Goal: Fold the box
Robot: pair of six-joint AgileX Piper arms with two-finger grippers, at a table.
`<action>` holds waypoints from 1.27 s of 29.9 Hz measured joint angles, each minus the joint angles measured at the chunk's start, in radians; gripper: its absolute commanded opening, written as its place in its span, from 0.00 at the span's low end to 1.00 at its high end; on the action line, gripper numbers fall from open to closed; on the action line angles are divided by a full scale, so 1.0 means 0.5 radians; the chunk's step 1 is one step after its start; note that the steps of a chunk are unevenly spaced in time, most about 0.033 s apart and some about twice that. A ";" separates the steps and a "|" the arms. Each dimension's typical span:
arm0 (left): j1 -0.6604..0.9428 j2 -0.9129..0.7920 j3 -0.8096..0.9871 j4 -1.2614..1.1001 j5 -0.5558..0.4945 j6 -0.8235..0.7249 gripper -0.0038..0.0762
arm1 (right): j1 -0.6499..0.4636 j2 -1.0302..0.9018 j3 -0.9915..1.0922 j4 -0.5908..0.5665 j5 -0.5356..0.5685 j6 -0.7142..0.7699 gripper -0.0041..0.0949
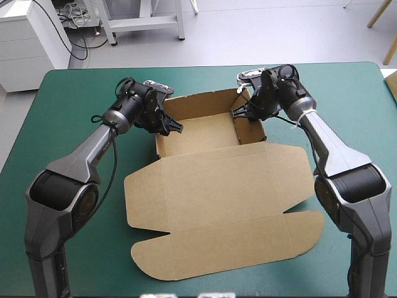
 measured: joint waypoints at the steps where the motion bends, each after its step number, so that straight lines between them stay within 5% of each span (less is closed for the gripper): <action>1: 0.000 0.002 -0.045 0.000 0.049 0.000 0.59 | 0.000 -0.002 -0.030 -0.002 0.027 -0.004 0.52; 7: 0.000 0.002 -0.367 0.000 0.302 0.002 0.59 | 0.000 -0.030 -0.106 0.000 0.079 -0.006 0.52; 14: 0.000 -0.072 -0.680 -0.067 0.343 0.034 0.59 | 0.000 -0.155 -0.109 0.005 0.089 -0.008 0.52; 25: 0.000 -0.606 -0.701 -0.237 0.359 0.159 0.59 | 0.000 -0.357 -0.109 0.012 0.110 -0.014 0.52; 30: 0.000 -0.889 -0.436 -0.257 0.359 0.187 0.59 | 0.000 -0.370 -0.114 0.011 0.112 -0.014 0.52; 38: 0.000 -1.409 0.626 -0.222 0.354 0.224 0.55 | 0.000 -0.218 -0.114 0.005 0.080 -0.027 0.52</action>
